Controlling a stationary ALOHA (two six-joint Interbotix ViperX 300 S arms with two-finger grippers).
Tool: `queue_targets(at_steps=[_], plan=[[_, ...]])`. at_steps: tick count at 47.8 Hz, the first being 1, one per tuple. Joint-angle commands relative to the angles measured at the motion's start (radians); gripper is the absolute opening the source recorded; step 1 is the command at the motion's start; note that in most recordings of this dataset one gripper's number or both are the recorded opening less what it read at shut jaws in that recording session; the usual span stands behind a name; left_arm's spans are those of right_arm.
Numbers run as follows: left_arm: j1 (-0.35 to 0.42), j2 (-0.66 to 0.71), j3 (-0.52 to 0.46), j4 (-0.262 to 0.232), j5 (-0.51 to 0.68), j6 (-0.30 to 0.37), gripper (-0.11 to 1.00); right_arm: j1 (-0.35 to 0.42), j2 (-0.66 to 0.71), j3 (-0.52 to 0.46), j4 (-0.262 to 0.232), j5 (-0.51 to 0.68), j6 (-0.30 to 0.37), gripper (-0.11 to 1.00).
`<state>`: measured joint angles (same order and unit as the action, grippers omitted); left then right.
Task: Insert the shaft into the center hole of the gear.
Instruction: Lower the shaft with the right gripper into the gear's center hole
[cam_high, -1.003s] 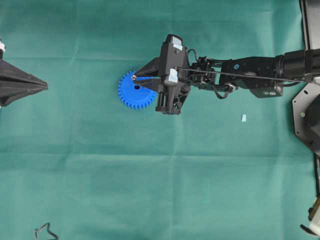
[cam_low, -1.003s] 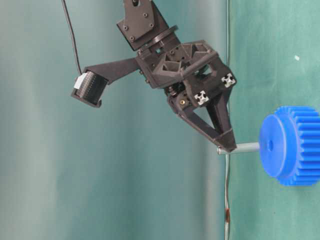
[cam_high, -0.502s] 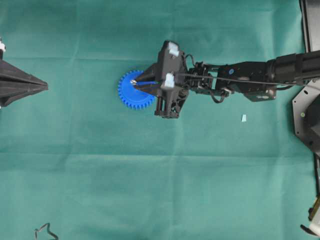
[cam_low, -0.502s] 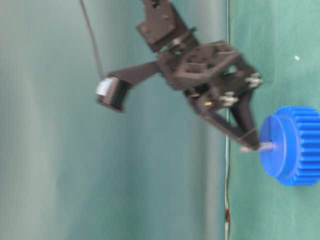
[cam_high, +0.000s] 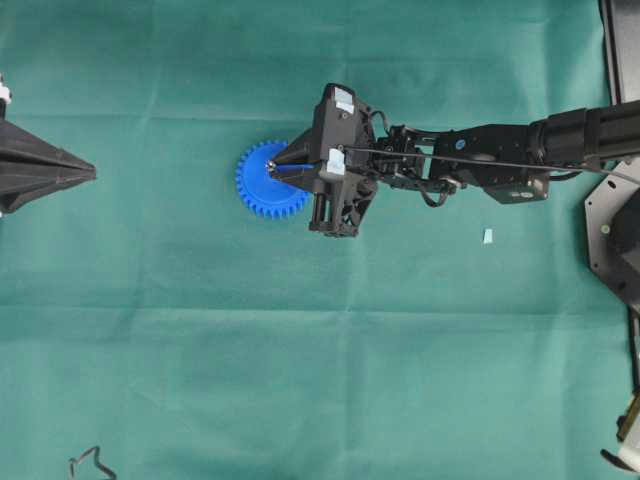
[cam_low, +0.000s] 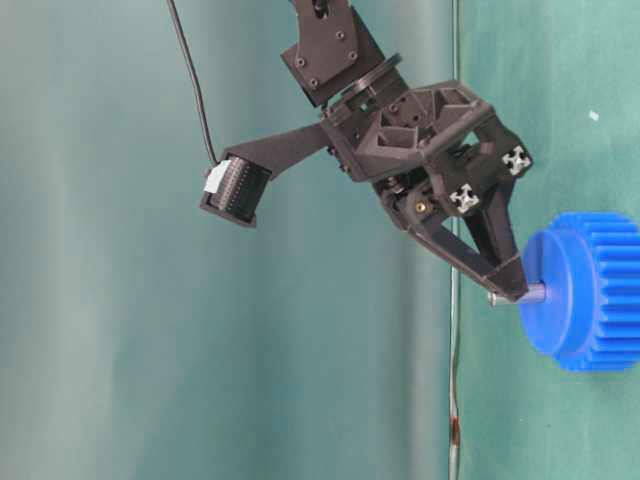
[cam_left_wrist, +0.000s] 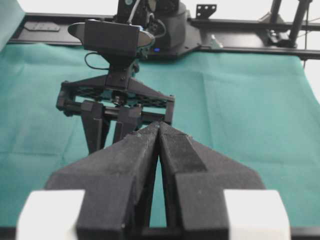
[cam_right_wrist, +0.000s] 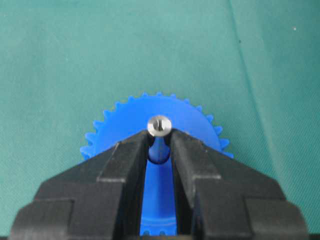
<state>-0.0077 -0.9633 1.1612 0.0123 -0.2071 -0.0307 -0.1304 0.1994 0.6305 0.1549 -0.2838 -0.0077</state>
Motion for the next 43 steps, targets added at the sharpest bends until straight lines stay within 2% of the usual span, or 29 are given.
queue_targets(at_steps=[1,38,40,43], plan=[[0.000,0.008,-0.021,0.003,-0.005,0.000,0.00,0.005,-0.006,-0.009,0.003,-0.009,0.002,0.16],[0.000,0.008,-0.018,0.003,-0.005,0.000,0.00,0.011,0.015,-0.006,0.003,0.006,0.000,0.17],[0.000,0.008,-0.018,0.003,-0.005,0.000,0.00,0.011,0.015,-0.006,0.006,0.006,0.000,0.22],[0.000,0.008,-0.018,0.003,-0.005,0.000,0.00,0.011,0.015,-0.008,0.014,0.006,0.000,0.37]])
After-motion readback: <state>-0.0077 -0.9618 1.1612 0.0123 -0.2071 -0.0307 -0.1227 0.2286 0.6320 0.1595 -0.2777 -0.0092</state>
